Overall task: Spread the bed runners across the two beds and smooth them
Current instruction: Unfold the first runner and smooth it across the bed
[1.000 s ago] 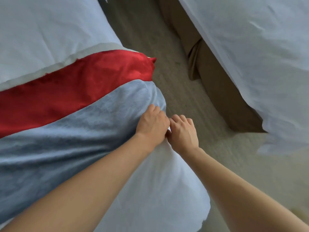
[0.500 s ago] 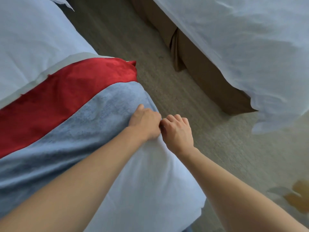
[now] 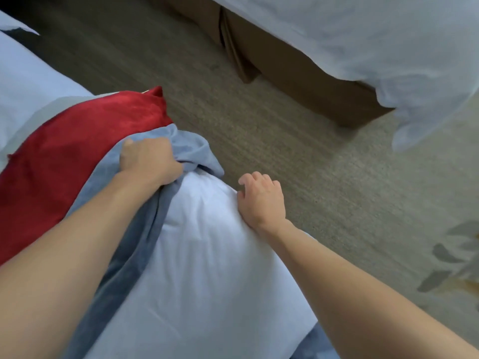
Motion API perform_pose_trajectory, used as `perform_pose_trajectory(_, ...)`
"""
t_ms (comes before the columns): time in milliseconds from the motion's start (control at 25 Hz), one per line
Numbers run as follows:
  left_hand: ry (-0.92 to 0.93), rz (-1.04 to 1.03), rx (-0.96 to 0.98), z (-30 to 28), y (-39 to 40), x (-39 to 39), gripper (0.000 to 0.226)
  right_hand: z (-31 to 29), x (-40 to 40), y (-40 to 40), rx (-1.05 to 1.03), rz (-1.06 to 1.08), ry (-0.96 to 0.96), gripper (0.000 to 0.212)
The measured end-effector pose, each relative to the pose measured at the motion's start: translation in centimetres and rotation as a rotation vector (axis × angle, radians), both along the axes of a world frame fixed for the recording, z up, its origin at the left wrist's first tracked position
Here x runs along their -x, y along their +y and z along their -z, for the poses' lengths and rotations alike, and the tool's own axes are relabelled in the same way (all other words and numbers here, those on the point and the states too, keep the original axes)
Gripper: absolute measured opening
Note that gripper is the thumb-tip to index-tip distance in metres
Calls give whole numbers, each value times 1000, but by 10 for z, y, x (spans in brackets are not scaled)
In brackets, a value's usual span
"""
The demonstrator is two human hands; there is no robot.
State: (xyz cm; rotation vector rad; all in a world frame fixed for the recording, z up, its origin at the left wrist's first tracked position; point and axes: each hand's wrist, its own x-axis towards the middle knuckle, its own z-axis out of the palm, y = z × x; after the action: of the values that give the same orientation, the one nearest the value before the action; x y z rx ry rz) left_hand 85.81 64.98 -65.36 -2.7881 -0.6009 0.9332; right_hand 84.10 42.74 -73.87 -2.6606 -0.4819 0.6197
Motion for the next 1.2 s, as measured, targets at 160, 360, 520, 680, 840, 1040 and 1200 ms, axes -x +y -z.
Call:
perform_pose_trajectory(160, -52, 577, 33, 40, -26, -13, 26, 3, -6, -2, -41, 29, 1, 20)
perform_pose_trajectory(360, 134, 864, -119, 78, -57, -27, 20, 15, -11, -11, -52, 46, 17, 20)
perform_pose_trajectory(520, 270, 793, -128, 88, -62, -57, 14, 26, -11, -15, -60, 57, -17, 17)
perform_pose_trajectory(680, 158, 20, 357, 74, -45, -91, 12, 27, -10, -22, -35, 98, -29, 15)
perform_pose_trajectory(840, 215, 191, 246, 70, -58, -83, 13, 20, -20, -24, -26, 94, -28, 16)
perform_pose_trajectory(1040, 180, 77, 319, 78, -64, -76, 12, 29, -25, -24, 26, 72, 81, 23)
perform_pose_trajectory(1200, 118, -183, 500, 72, -48, -81, 12, 42, -21, -7, 57, 112, 213, 30)
